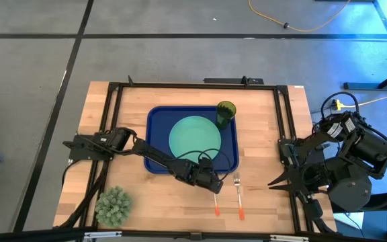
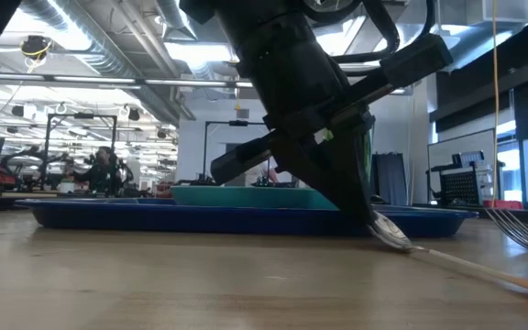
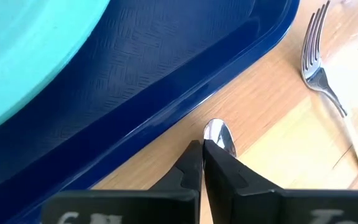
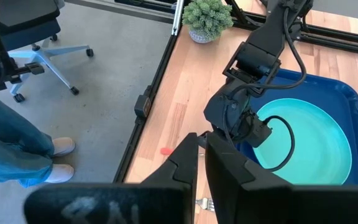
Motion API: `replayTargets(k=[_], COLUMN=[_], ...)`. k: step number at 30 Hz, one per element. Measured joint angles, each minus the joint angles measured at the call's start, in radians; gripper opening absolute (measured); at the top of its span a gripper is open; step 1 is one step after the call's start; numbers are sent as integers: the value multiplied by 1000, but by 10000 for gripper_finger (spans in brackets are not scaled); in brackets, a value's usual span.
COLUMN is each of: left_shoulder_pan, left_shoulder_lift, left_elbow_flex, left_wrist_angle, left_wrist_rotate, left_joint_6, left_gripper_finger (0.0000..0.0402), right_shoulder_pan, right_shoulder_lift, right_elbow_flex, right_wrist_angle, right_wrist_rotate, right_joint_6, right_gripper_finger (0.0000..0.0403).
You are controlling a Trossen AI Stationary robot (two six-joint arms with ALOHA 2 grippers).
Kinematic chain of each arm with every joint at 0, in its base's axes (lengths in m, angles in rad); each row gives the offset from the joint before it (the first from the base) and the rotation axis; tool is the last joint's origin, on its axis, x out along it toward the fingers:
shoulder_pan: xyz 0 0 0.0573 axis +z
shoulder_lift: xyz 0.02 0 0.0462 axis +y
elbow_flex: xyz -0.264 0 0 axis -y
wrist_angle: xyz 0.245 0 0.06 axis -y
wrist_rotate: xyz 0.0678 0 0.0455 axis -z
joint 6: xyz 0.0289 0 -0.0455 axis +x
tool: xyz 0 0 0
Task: Pick and place plate/cup/fork/spoon on tray
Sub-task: Put the orange spoon to the blue serving tray to the left side of the green plate
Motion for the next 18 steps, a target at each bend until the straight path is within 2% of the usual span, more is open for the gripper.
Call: replayTargets(k=[6,18], left_shoulder_pan=[-4,-17], left_shoulder_lift=[0,-84], left_elbow_flex=[0,-4], left_wrist_angle=[7,-10], left_wrist_rotate=[66,78], left_joint_6=[0,57], left_gripper_finger=[1,0], right_shoulder_pan=[0,0], right_shoulder_lift=[0,0], right_elbow_flex=[0,0], right_wrist_angle=[0,0], right_wrist_rotate=[0,0], right_joint_6=[0,0], right_gripper_finger=[34,34])
